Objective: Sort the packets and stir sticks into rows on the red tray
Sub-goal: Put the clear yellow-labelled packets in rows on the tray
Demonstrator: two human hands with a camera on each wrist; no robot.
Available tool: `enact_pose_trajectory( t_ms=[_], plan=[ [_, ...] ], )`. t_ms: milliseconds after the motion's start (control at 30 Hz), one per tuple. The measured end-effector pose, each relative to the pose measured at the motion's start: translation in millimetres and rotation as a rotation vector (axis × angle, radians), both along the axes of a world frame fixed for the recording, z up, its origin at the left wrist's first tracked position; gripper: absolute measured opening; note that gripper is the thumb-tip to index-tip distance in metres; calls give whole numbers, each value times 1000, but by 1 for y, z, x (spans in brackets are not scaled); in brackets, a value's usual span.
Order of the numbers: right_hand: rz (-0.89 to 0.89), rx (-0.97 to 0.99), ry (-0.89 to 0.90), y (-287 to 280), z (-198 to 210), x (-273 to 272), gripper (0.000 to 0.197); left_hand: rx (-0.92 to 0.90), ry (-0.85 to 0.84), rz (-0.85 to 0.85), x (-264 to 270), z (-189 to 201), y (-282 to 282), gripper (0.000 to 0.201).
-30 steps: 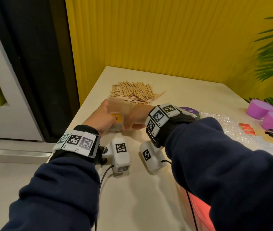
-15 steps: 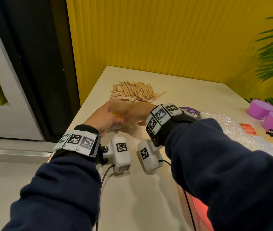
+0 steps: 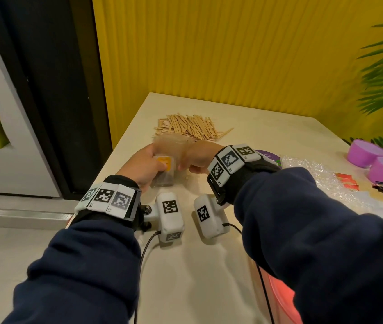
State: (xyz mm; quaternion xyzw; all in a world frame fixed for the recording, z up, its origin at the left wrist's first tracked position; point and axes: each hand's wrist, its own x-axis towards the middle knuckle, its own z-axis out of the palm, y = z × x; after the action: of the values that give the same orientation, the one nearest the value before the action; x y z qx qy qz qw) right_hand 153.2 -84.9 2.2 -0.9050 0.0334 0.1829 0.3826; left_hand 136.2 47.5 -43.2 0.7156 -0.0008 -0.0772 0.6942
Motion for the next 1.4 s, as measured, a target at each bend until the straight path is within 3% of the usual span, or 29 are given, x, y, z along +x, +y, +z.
enact_pose_trajectory(
  t_ms=[100,200,433,533,600,633,700,800,933,1000,1067,1267,1400],
  plan=[
    [-24,100,3,1,0,4,19,-60,-33,18,-3,2,-4,38],
    [-33,128,0,-1,4,5,20,-47,-94,65,-3,4,-4,37],
    [74,-177,-83,-7,4,3,21,-35,-125,142,-2,6,-2,33],
    [116,-288,-119,-5,5,-2,2,-48,-86,98,-3,5,-2,29],
    [170,-352,-103,-6,6,-6,21,-45,-57,70,-4,5,-2,30],
    [183,-358,-91,-6,6,-6,20,-50,-49,64,-4,5,-2,32],
    [184,-347,-89,-6,7,-9,6,-61,-45,61,-4,5,-2,33],
    [166,-276,-86,-4,4,-9,12,-59,-30,57,-3,4,-2,29],
    [221,-264,10,0,9,-16,5,-101,-7,79,-2,4,-3,24],
    [236,-134,73,1,7,-14,28,-141,-4,106,-3,4,-3,24],
    [203,-43,97,1,5,-15,36,-192,6,133,-3,5,-3,23],
    [156,161,12,1,0,-15,48,-542,140,143,-5,13,-2,20],
    [172,52,-128,-2,7,-18,36,-498,142,118,-4,9,0,29]
  ],
)
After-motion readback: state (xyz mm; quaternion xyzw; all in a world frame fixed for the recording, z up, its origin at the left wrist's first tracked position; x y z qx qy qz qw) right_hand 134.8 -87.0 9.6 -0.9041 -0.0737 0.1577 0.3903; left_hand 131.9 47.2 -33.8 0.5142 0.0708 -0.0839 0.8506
